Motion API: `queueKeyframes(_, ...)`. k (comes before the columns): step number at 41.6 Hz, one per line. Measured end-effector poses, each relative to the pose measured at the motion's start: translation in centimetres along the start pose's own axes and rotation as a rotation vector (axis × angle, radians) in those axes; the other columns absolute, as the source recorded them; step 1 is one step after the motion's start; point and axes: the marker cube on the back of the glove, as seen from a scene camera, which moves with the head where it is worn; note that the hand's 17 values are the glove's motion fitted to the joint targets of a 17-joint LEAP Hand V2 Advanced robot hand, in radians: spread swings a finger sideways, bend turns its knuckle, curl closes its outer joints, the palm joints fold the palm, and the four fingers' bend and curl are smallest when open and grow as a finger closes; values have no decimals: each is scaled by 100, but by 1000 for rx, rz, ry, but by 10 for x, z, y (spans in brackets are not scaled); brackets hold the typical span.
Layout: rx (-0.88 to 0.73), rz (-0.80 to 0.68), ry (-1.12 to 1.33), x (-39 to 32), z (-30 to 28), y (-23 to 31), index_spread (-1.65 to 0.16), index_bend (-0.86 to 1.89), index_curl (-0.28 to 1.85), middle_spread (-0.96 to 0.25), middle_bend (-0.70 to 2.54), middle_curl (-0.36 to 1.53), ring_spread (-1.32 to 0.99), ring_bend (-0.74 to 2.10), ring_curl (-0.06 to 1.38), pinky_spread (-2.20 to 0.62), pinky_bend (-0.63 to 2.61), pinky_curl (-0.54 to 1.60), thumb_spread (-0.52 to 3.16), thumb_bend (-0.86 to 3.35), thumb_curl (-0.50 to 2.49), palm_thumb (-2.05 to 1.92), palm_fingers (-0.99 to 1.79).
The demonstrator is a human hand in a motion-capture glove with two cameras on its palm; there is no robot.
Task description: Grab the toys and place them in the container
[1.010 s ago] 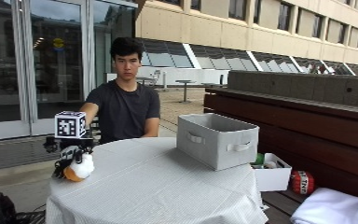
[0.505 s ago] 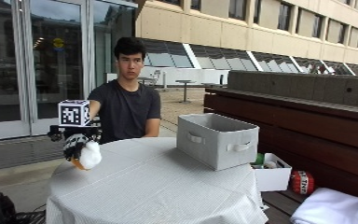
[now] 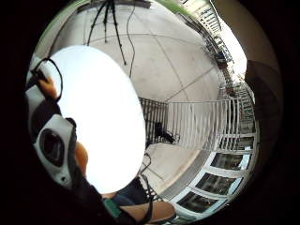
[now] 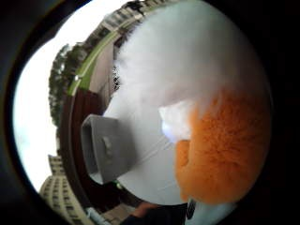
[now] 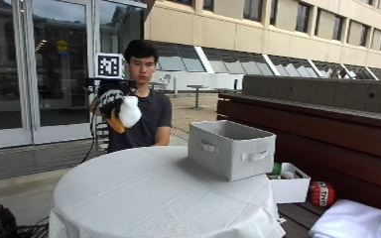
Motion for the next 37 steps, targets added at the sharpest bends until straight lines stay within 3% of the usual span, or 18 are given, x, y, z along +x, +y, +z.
queueKeyframes(18,81,-122,-13,-155,-112,1,-32,37,20,-39,95,66,-38,131,49,-47,95,37,44,11,83,73,109)
queueKeyframes(37,145,-330,-44,-330,-129,76,-33,21,22,-41,88,72,-39,127,49,-48,92,39,47,7,92,74,109)
